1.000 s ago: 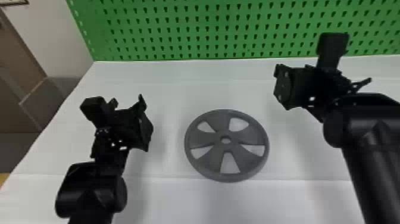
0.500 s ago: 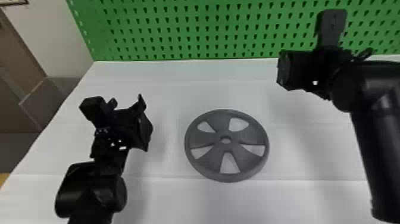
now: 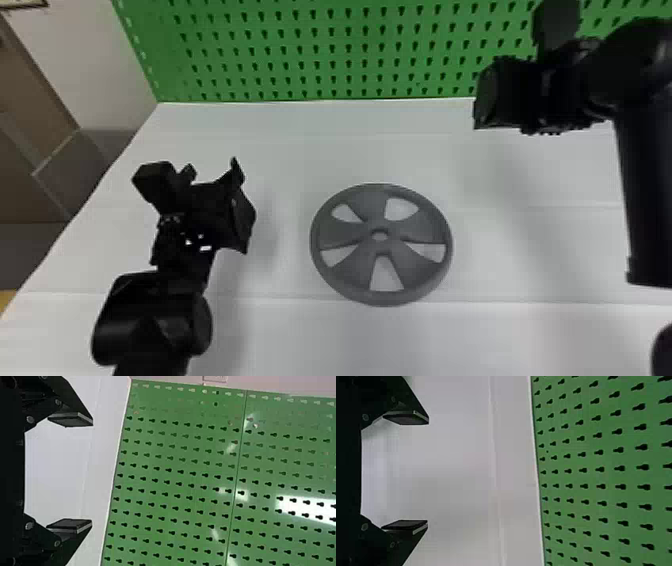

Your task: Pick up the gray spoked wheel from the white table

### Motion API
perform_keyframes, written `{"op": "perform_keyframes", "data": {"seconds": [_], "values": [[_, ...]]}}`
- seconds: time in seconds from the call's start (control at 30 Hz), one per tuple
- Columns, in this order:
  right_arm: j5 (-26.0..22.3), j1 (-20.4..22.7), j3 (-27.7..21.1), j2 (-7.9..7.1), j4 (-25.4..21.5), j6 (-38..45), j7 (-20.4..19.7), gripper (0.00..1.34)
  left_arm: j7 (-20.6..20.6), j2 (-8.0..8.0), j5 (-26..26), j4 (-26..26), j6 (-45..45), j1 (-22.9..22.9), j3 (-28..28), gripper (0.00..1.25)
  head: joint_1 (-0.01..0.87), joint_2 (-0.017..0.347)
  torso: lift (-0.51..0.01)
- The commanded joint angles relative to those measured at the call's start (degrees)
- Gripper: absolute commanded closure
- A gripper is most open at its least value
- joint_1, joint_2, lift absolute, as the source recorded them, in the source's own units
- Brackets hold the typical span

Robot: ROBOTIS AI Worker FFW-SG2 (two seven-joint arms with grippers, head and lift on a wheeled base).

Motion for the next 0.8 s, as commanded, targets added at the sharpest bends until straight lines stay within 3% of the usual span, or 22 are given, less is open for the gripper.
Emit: {"op": "perform_keyframes", "data": {"seconds": [0.0, 0.2, 0.37, 0.77], "values": [[-4.9, -3.2, -1.3, -0.59, 5.3, 4.2, -2.2, 0.35, 0.0, 0.07, 0.1, 0.0, 0.0, 0.0, 0.1, 0.36, 0.839, 0.13, -0.065], [-4.2, -6.4, -1.3, -0.94, 8.9, 11.4, -5.1, 0.35, 0.0, 0.07, -0.3, -0.1, 0.2, -0.2, -0.2, 0.36, 0.839, 0.13, -0.065], [-2.4, -8.0, -0.2, -0.5, 11.1, 11.6, -5.2, 0.35, 0.0, 0.33, -0.8, -0.1, 0.4, -0.3, -0.5, 0.36, 0.839, 0.13, -0.065], [-6.7, -11.8, -1.9, -1.38, 24.6, 11.6, -5.1, 0.35, 0.9, 1.39, -1.0, -0.1, 1.4, -1.0, -2.6, 0.36, 0.839, 0.13, -0.065]]}}
